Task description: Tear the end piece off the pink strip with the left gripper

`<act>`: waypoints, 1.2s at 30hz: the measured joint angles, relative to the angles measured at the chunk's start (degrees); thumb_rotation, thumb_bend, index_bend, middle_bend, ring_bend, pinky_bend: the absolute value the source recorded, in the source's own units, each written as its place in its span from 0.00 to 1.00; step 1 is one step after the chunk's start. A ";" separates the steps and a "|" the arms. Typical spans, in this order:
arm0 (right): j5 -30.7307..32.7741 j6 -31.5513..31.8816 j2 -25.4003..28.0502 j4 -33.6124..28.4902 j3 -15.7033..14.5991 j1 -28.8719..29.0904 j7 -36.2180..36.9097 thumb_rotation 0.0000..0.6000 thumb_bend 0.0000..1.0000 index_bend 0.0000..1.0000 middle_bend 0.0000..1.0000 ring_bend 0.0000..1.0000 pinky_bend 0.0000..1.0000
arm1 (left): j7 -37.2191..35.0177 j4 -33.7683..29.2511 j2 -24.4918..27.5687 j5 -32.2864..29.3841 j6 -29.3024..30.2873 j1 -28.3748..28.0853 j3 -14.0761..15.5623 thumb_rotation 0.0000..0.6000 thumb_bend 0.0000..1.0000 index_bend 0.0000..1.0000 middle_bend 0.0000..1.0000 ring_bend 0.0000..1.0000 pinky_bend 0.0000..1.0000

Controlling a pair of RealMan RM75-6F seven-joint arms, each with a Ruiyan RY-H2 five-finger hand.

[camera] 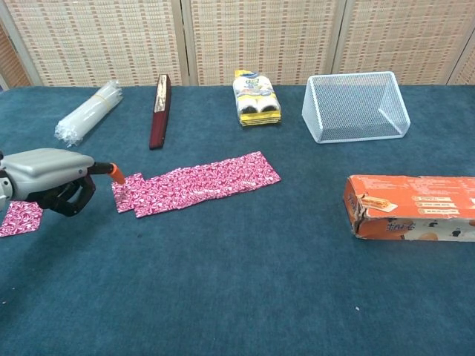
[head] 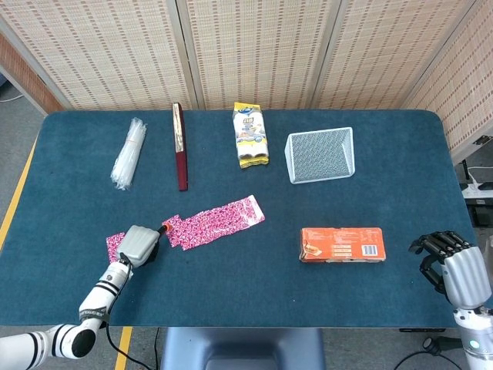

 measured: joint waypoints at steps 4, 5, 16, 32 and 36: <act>0.05 -0.08 -0.02 -0.03 0.02 0.03 -0.10 1.00 0.74 0.57 0.63 0.52 0.53 | -0.36 -0.26 -0.04 0.17 -0.46 -0.17 0.10 1.00 0.81 0.18 0.66 0.71 0.66; 0.06 -0.11 -0.02 -0.03 0.01 0.04 -0.11 1.00 0.74 0.57 0.63 0.52 0.53 | -0.41 -0.15 -0.17 0.17 -0.65 -0.24 0.14 1.00 0.81 0.18 0.66 0.71 0.66; 0.08 -0.35 0.06 -0.01 -0.06 0.11 -0.04 1.00 0.74 0.57 0.63 0.52 0.53 | -1.27 3.83 -3.35 -1.08 -4.22 -1.45 0.87 1.00 0.81 0.19 0.66 0.71 0.66; -0.37 -0.56 -0.16 0.30 -0.34 0.28 -0.45 1.00 0.74 0.57 0.63 0.52 0.53 | 1.01 4.54 -0.91 -4.99 -2.20 0.12 2.28 1.00 0.81 0.21 0.66 0.71 0.66; -0.47 -0.61 -0.19 0.34 -0.49 0.28 -0.50 1.00 0.74 0.57 0.63 0.52 0.53 | 0.90 5.02 -0.36 -5.46 -1.72 0.76 2.56 1.00 0.81 0.22 0.66 0.71 0.66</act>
